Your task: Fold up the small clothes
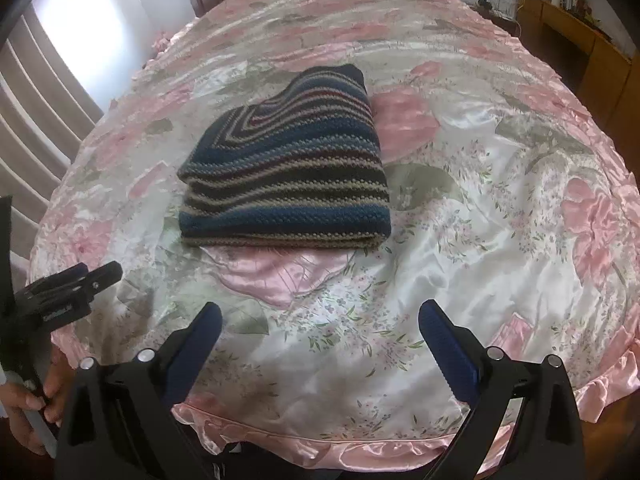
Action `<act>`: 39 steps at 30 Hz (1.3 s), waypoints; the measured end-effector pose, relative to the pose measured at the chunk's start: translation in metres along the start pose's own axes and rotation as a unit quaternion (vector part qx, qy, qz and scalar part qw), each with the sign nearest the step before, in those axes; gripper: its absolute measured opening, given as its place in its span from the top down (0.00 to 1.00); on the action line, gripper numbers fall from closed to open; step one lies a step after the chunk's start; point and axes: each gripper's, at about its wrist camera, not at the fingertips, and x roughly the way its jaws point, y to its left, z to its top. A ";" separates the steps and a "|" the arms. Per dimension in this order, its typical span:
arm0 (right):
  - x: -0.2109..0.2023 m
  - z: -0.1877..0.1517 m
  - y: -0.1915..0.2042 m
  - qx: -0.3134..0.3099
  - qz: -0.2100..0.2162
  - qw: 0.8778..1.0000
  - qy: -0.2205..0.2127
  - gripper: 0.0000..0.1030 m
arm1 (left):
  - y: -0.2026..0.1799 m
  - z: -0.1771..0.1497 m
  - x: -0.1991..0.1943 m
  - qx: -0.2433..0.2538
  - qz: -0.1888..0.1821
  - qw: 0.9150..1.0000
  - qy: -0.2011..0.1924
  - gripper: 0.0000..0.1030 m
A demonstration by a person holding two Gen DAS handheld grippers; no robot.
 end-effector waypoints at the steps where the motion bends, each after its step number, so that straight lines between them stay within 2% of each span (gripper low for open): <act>1: -0.001 0.000 0.001 -0.001 0.000 1.000 -0.001 0.04 | 0.000 -0.001 -0.004 0.000 -0.001 1.000 -0.004 0.13; 4: -0.003 0.002 0.003 0.000 0.006 1.000 -0.003 0.04 | -0.001 -0.004 -0.015 0.004 -0.003 1.000 -0.013 0.13; 13: -0.007 0.000 0.007 -0.007 -0.017 1.000 -0.005 0.04 | -0.001 -0.009 -0.038 0.005 -0.003 0.999 -0.035 0.13; 27: -0.021 -0.002 0.006 -0.011 -0.034 0.999 -0.021 0.04 | -0.005 -0.013 -0.043 0.007 0.000 0.999 -0.036 0.13; 39: -0.020 -0.006 0.006 -0.006 -0.030 1.000 -0.005 0.04 | -0.009 -0.016 -0.043 0.011 0.002 0.999 -0.032 0.12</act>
